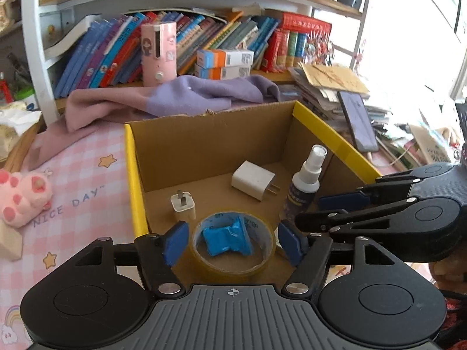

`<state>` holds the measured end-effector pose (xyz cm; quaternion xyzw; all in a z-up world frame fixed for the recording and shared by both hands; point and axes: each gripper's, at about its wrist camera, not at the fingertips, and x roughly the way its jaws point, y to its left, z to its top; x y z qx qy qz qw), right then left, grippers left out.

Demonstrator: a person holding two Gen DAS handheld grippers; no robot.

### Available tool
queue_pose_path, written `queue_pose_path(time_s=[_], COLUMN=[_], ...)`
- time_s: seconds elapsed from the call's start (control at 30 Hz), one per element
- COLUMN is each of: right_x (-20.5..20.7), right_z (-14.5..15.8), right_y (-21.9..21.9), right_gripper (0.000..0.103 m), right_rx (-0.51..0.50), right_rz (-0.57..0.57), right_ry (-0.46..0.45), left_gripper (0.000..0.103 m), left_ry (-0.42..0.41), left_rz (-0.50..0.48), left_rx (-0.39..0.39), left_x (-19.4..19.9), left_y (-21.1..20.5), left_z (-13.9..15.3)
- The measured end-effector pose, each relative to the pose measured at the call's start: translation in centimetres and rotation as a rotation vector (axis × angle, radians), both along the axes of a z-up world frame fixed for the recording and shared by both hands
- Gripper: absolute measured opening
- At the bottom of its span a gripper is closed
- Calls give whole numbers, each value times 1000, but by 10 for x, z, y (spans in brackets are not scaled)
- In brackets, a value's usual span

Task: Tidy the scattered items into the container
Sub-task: 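Lower both held items down into the yellow box, then open both tools, releasing the staple box and blue bag into the box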

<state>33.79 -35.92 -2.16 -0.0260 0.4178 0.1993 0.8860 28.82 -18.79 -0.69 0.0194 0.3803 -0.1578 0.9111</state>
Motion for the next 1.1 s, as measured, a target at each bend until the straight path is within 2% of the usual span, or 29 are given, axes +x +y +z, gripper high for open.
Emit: queue_pose_path(time_s=[0.33,0.5,0.9,1.1], right_x=[-34,-58,-122,-161], right_z=[19,28,41,41], right_y=[13,20,51,73], right_gripper=[35,37,40,41], right_rx=[-20,-31,-66,-70], right_rz=[-19,-56,-158,-219], right_ry=[-122,-168,-223,-233], left_gripper=[75,81,82,82], left_ry=[-87,-128,-166,-152], left_rz=[12,4,-54,-74], left_rx=[-12,-34,-72,-75], left_x=[-33,-51,-97,-130], left_y=[14,25,63,90], left_z=[14,20,26,24])
